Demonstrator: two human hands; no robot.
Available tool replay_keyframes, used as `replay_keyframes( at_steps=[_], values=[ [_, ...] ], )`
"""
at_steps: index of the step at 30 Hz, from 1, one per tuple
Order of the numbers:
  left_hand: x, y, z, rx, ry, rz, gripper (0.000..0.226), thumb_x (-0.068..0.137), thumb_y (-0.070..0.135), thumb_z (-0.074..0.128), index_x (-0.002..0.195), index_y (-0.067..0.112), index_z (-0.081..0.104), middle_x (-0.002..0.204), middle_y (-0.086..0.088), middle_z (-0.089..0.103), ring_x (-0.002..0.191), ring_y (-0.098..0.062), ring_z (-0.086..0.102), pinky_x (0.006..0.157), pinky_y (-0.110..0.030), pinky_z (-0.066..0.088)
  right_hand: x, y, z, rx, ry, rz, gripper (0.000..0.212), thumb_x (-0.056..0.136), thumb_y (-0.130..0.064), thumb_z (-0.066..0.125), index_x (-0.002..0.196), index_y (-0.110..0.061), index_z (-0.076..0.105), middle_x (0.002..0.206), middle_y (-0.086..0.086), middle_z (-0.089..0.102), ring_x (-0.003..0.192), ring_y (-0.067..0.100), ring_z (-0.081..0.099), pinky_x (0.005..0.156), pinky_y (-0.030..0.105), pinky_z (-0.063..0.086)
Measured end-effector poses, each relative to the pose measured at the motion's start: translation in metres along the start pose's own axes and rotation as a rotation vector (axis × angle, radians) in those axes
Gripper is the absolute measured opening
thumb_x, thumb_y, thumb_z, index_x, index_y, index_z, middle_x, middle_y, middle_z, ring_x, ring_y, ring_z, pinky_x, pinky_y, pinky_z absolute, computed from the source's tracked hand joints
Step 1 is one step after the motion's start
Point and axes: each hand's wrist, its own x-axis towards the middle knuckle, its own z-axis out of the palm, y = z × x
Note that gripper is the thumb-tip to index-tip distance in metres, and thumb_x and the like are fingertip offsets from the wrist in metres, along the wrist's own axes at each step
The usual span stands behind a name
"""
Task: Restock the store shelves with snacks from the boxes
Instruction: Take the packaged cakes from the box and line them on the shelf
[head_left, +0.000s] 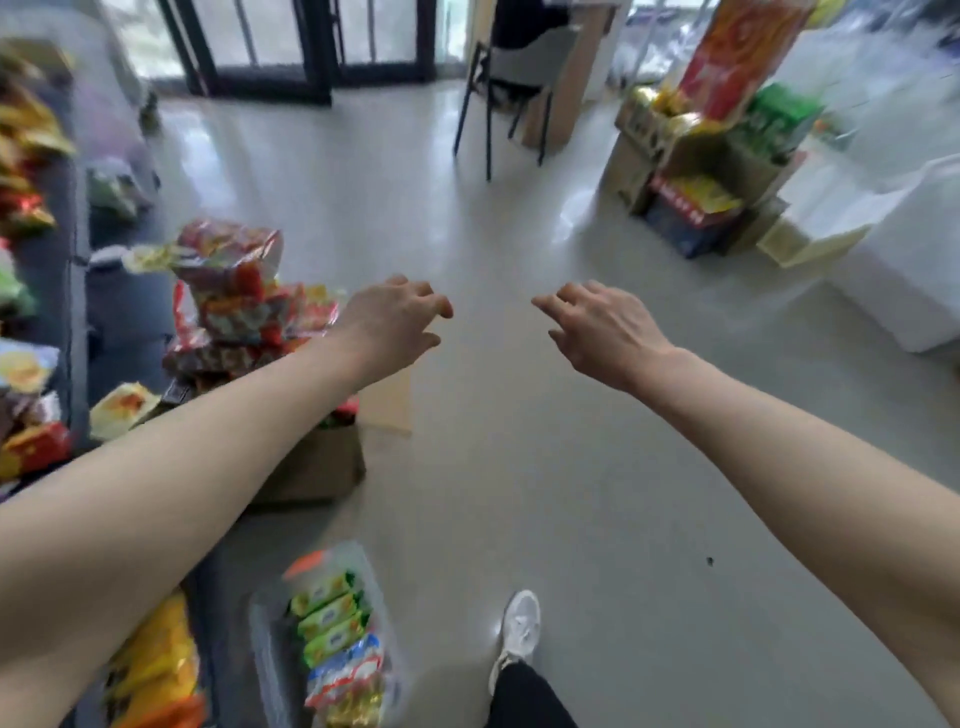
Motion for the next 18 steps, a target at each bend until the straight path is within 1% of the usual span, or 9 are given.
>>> replay_keyframes(
  at_steps=[3,9,13,18],
  values=[
    [0.085,0.029,-0.014,0.005,0.094,0.065,0.035,0.095,0.036,0.062,0.129,0.029,0.059,0.128,0.005,0.059,0.12,-0.019,0.049,0.085,-0.034,0.046,0.009,0.087,-0.006,-0.051,0.011,0.057,0.042,0.092,-0.024,0.064,0.133,-0.016,0.059,0.107,0.011,0.064,0.092,0.036,0.062,0.073,0.042,0.052],
    [0.241,0.088,-0.023,0.042,0.171,0.168,0.035,0.093,0.033,0.066,0.126,0.024,0.063,0.124,0.0,0.064,0.112,-0.024,0.056,0.085,-0.038,0.05,0.036,0.252,-0.005,-0.113,0.021,0.106,0.044,0.096,-0.028,0.057,0.138,-0.018,0.052,0.114,0.01,0.063,0.095,0.032,0.06,0.077,0.044,0.052],
    [0.335,0.109,-0.015,0.017,0.195,0.199,0.036,0.092,0.032,0.067,0.127,0.023,0.062,0.125,0.0,0.063,0.111,-0.024,0.057,0.082,-0.038,0.05,0.06,0.34,0.014,-0.091,0.034,0.182,0.045,0.096,-0.026,0.056,0.14,-0.017,0.051,0.119,0.012,0.063,0.098,0.033,0.06,0.079,0.046,0.053],
    [0.463,0.109,0.008,-0.031,0.206,0.208,0.04,0.091,0.03,0.069,0.129,0.022,0.06,0.125,-0.001,0.062,0.112,-0.025,0.055,0.08,-0.04,0.052,0.102,0.435,0.061,-0.096,0.026,0.25,0.045,0.095,-0.025,0.059,0.139,-0.016,0.053,0.117,0.013,0.063,0.094,0.034,0.06,0.074,0.044,0.05]
  ],
)
